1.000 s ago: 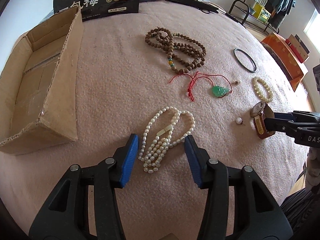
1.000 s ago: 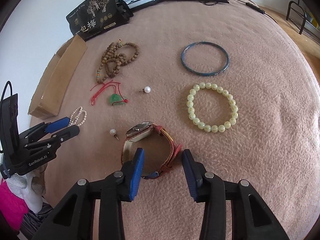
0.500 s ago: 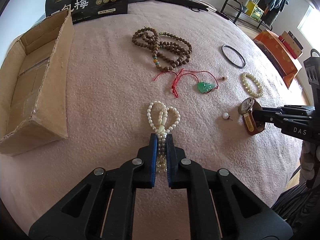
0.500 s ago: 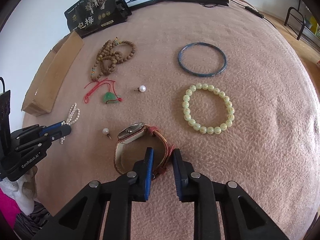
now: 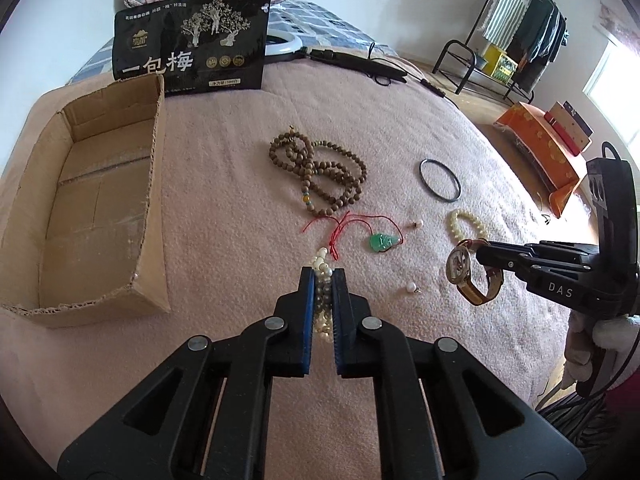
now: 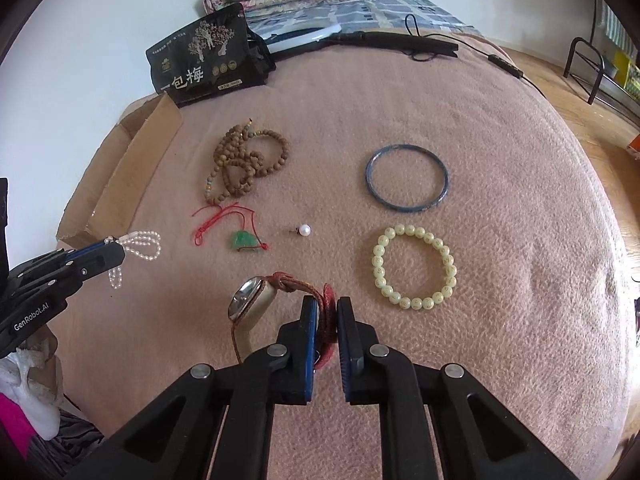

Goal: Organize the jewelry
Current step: 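Carry the pearl necklace and the watch over the cardboard box with both tools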

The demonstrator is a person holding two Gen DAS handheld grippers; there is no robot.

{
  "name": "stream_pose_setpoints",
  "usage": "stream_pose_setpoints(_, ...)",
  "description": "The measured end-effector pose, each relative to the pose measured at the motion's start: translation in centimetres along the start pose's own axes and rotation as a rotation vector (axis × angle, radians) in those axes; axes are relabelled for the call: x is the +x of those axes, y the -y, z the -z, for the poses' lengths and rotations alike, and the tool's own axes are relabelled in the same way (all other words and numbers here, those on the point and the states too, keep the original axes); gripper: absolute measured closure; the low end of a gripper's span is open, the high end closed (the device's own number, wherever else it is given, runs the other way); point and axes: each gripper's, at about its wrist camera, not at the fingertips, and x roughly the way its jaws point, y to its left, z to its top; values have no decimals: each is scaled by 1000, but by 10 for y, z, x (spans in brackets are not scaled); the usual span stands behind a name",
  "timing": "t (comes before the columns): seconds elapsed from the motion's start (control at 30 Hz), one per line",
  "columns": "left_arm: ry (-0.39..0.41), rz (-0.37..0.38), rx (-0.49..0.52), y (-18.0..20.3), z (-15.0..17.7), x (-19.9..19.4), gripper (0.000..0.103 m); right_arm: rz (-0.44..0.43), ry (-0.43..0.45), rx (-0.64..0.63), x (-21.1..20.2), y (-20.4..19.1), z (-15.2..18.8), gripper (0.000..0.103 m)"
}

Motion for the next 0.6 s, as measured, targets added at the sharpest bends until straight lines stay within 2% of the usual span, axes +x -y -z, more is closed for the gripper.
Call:
stream_pose_setpoints(0.27, 98, 2, -54, -21, -16, -37, 97, -21, 81, -17, -21, -24, -21, 95)
stream_pose_setpoints(0.6, 198, -64, -176, -86, -29, -76, 97, -74, 156, -75, -34, -78, -50, 95)
